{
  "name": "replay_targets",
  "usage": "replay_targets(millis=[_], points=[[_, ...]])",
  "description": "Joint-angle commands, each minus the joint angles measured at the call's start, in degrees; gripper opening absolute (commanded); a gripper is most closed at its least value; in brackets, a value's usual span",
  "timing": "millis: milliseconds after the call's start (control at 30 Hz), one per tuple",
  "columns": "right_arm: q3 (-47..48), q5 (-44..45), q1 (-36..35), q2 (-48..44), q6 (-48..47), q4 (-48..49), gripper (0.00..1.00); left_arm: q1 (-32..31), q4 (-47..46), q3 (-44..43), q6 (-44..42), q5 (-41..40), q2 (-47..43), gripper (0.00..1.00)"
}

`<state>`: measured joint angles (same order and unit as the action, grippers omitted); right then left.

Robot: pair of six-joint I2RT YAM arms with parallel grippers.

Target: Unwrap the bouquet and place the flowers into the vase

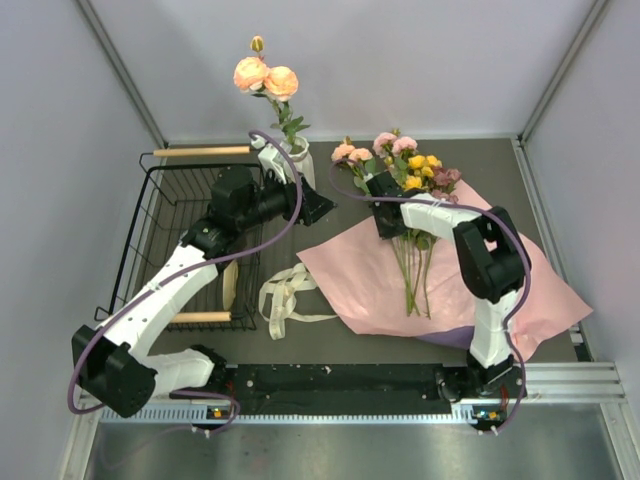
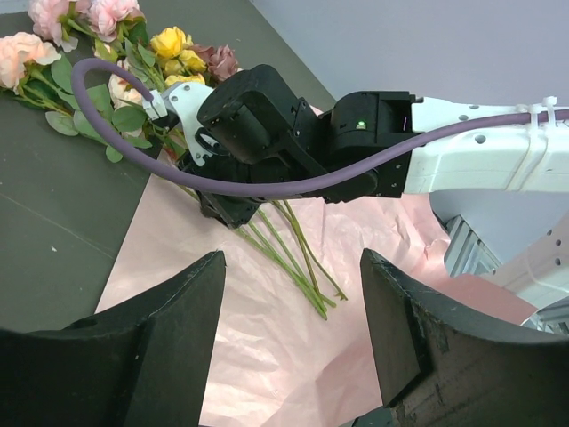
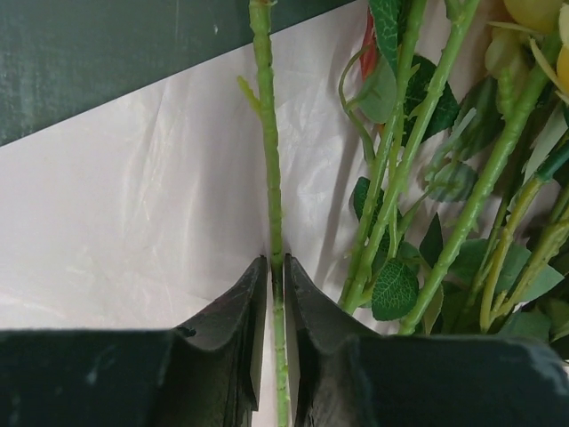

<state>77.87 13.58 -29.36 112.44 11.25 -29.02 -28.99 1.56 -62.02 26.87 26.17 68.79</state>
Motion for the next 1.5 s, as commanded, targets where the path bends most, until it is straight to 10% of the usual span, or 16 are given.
replay_targets(millis=[0,500,967,1467], points=[[-0.9,1.5,-0.1,0.3,-1.0,2.5,0.13,-0.2,-1.8,0.4,-0.8,1.0,-0.9,0.68],[-8.5,-2.7,-0.8,-16.8,1.3,10.1,0.0,-0.2,0.2,-2.2,0.8,0.8,1.1,0.68],[-30.9,-23.7,-0.8,-46.9,5.5,41.4,0.0,-0.4,-16.5,-6.4,13.9,12.0,10.4,0.71],[-32.4,-32.2,-0.8,-56.9,6.4,41.1,0.0,-2.9,-21.3,-13.5,20.6,12.1,18.7,0.63]])
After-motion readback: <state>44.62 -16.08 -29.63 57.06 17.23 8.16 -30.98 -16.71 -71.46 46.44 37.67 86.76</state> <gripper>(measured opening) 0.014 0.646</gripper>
